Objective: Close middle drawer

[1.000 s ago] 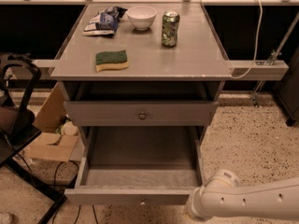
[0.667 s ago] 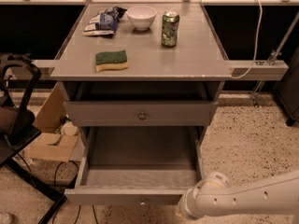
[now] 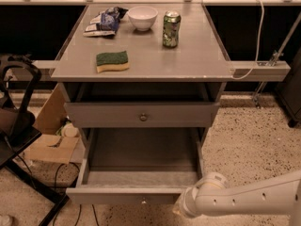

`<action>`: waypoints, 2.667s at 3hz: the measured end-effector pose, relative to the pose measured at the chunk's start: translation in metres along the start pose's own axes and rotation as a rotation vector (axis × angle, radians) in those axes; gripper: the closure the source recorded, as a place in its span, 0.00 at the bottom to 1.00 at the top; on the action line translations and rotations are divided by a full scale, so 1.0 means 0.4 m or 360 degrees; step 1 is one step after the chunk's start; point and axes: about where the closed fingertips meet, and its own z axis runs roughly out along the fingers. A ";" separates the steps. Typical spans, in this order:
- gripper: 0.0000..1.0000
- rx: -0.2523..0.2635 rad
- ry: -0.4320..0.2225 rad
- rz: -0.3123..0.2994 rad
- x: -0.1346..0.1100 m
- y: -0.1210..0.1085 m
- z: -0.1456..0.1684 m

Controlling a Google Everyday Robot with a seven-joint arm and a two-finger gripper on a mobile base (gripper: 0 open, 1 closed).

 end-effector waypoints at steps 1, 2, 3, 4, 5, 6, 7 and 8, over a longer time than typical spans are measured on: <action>1.00 0.0025 -0.0014 -0.0009 -0.010 -0.014 -0.001; 1.00 0.0083 -0.0043 -0.0035 -0.043 -0.059 -0.010; 1.00 0.0194 -0.0097 -0.0082 -0.115 -0.162 -0.033; 1.00 0.0194 -0.0097 -0.0082 -0.115 -0.161 -0.033; 1.00 0.0281 -0.0166 -0.0101 -0.183 -0.258 -0.052; 1.00 0.0313 -0.0194 -0.0107 -0.207 -0.291 -0.059; 1.00 0.0361 -0.0257 -0.0099 -0.255 -0.359 -0.066; 1.00 0.0384 -0.0293 -0.0088 -0.297 -0.415 -0.058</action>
Offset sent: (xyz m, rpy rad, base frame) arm 0.1361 0.0344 0.0466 0.0267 -0.2753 0.0165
